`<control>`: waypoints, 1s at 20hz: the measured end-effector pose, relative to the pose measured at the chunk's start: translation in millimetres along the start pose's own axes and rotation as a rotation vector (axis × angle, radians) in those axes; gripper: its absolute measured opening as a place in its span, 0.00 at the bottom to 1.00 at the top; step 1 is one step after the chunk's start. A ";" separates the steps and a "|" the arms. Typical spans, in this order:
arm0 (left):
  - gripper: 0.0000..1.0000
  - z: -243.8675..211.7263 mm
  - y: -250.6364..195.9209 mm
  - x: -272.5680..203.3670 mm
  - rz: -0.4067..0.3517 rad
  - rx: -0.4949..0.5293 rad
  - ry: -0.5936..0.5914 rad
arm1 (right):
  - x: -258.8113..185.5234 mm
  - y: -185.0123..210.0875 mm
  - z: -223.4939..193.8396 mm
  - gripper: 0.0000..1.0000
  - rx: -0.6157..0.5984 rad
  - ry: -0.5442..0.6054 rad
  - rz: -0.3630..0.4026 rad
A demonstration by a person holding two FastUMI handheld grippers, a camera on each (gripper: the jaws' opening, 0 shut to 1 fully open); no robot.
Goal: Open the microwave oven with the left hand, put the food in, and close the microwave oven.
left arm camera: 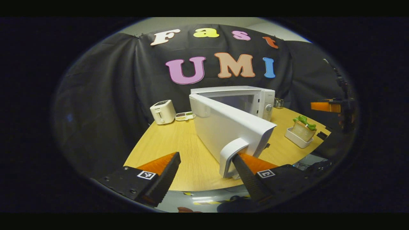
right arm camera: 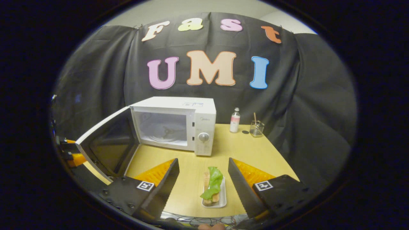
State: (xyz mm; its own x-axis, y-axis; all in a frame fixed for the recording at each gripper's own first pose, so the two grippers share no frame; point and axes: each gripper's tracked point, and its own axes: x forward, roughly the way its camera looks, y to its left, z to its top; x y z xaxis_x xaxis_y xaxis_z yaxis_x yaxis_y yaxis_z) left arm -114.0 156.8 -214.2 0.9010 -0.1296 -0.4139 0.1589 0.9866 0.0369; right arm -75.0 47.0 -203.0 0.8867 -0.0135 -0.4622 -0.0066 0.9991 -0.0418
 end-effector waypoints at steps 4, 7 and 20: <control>0.98 14.4 1.9 -19.8 0.008 -0.013 -0.026 | 7.7 -7.7 -44.7 0.98 -0.065 0.101 -0.017; 0.98 38.1 16.3 -26.8 0.048 -0.013 -0.072 | 13.0 -6.9 -77.8 0.99 -0.025 0.187 -0.003; 0.98 117.0 24.3 -17.7 0.056 -0.174 -0.253 | 25.8 -15.2 -154.0 0.78 -0.002 0.358 -0.064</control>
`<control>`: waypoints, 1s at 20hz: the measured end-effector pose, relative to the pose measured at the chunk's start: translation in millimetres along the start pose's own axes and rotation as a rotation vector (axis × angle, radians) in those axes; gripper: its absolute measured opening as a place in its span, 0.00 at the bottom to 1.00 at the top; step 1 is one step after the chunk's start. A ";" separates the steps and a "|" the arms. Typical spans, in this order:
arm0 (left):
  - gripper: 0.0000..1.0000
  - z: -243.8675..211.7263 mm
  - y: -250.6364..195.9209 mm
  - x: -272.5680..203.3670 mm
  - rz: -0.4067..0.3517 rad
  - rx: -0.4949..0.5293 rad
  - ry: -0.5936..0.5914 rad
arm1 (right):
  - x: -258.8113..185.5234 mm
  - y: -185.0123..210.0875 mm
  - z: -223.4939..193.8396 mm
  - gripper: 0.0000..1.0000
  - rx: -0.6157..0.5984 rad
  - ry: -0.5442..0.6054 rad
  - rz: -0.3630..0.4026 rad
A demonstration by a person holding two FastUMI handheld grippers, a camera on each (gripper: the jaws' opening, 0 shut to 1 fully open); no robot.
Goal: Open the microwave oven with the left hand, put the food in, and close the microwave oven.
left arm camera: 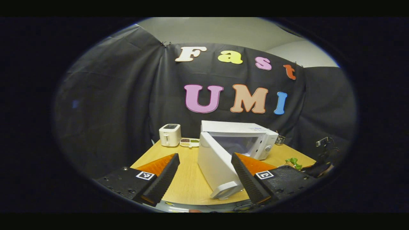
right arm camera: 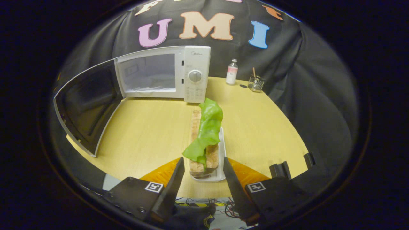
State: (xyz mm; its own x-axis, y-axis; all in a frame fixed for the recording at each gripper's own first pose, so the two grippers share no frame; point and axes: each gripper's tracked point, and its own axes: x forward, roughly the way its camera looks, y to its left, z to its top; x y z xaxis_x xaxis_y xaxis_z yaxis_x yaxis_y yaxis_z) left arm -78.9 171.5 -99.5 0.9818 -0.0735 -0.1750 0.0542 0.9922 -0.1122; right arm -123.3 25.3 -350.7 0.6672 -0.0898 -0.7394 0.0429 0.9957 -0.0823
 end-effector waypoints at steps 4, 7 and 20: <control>0.99 10.4 -0.2 3.6 0.008 -0.014 -0.020 | 2.0 1.9 -2.4 0.43 0.041 0.015 0.007; 0.99 6.3 -1.0 6.8 0.006 -0.014 -0.015 | 2.5 2.1 -1.0 0.43 0.032 0.013 0.015; 0.99 7.5 -5.1 10.4 -0.019 -0.037 -0.014 | -10.5 -3.3 24.9 0.30 0.064 -0.031 0.011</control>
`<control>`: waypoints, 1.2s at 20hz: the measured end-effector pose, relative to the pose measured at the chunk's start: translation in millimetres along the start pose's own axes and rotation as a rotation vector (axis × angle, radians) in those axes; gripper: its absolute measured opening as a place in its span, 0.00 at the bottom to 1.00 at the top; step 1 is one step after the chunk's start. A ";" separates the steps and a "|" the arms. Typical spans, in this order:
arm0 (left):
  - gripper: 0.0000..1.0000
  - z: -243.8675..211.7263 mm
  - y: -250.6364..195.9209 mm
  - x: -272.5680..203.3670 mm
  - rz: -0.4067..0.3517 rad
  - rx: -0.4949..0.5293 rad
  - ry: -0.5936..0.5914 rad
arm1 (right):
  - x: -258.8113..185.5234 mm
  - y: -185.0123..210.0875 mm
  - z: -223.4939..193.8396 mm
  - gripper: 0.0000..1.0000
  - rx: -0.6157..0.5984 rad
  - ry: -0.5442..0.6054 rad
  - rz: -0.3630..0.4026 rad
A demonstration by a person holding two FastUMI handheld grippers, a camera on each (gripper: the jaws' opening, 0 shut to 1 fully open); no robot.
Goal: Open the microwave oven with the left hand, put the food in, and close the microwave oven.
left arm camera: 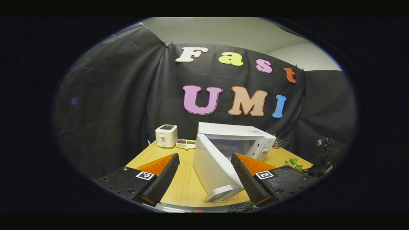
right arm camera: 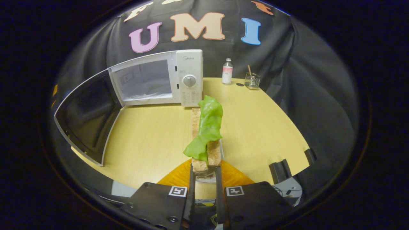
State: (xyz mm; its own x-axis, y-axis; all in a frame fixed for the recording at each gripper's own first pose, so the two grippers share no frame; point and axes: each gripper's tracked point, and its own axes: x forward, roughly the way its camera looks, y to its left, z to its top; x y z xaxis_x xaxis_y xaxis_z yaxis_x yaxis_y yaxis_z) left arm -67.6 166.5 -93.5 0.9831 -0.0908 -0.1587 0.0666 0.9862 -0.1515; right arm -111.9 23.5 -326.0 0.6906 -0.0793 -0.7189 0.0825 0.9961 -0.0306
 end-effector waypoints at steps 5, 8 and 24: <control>0.99 3.5 -2.4 1.6 -0.008 0.075 -0.006 | -10.7 16.1 41.4 0.29 0.008 -0.060 0.047; 0.99 5.1 -7.6 1.1 -0.018 0.091 -0.009 | -10.1 42.4 65.6 0.26 0.045 -0.084 0.122; 0.99 0.4 2.6 4.2 0.034 0.005 -0.008 | 95.5 251.3 138.3 0.29 0.464 0.018 0.417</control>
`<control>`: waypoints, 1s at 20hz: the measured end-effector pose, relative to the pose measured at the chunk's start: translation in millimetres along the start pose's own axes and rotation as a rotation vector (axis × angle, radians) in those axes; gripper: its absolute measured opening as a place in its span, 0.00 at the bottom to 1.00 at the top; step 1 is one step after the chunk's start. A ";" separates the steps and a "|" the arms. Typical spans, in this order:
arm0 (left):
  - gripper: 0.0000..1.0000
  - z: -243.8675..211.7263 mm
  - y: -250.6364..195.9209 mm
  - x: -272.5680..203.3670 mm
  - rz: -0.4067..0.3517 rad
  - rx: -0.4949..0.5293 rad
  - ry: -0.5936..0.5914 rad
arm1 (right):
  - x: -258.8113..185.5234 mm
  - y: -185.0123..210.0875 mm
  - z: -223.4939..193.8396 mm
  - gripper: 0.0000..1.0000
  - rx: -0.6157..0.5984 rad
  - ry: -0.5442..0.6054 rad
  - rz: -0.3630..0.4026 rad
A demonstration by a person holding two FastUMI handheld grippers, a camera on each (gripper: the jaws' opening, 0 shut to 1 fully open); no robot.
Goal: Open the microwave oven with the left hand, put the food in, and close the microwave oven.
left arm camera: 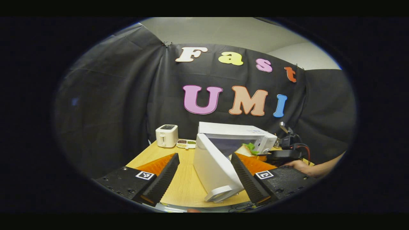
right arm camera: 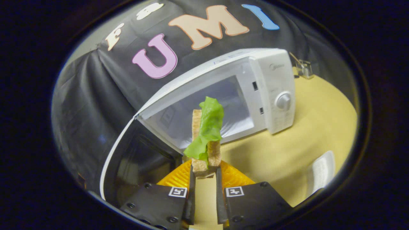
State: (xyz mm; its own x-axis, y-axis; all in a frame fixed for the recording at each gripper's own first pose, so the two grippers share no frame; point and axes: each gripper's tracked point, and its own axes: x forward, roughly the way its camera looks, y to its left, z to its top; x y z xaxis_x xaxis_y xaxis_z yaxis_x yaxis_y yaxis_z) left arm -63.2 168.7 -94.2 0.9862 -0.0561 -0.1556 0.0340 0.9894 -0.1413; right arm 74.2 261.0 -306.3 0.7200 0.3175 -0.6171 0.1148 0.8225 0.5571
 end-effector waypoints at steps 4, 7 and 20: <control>0.99 -3.1 6.4 -5.5 0.019 -0.001 0.019 | 40.5 20.4 6.3 0.29 0.261 0.002 0.010; 0.99 -4.4 16.4 -7.6 0.052 -0.010 0.031 | 71.9 32.6 17.6 0.29 0.400 -0.041 0.023; 0.99 -1.2 29.4 -13.7 0.127 0.026 0.046 | 143.1 27.2 32.6 0.29 0.761 -0.109 -0.036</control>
State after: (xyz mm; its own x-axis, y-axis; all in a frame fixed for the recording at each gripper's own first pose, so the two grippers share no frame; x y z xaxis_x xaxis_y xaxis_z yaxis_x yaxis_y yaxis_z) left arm -75.9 198.4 -97.4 0.9745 0.0639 -0.2151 -0.0855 0.9920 -0.0928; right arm 202.6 313.5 -361.3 0.7655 0.2158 -0.6061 0.5507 0.2674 0.7907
